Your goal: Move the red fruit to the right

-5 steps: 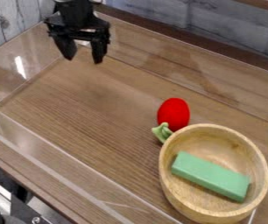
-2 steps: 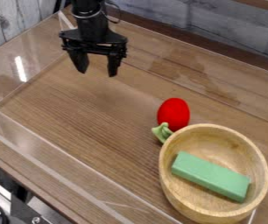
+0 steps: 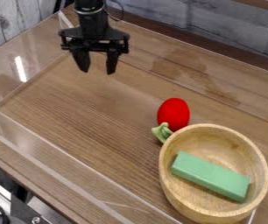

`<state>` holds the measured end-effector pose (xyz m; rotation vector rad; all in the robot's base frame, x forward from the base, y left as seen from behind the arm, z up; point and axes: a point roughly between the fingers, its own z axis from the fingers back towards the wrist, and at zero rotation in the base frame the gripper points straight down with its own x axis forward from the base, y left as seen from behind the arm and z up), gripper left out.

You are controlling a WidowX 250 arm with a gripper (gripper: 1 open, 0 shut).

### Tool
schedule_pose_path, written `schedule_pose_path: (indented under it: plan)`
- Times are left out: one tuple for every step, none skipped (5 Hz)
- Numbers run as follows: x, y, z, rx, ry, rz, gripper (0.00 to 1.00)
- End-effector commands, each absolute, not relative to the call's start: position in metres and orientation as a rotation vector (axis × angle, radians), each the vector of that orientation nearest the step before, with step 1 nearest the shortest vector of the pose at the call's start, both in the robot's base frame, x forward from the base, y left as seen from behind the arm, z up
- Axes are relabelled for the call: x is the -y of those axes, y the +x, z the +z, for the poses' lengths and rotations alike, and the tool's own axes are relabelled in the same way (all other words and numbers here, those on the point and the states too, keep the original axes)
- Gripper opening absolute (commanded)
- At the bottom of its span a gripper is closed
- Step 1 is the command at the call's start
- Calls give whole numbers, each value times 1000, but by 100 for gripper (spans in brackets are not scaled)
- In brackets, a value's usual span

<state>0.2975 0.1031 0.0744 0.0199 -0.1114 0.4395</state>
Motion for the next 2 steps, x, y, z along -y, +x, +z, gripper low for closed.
schedule_pose_path:
  plan:
    - [-97, 300, 99, 163, 36, 476, 100]
    - [-90, 291, 107, 156, 38, 519, 100]
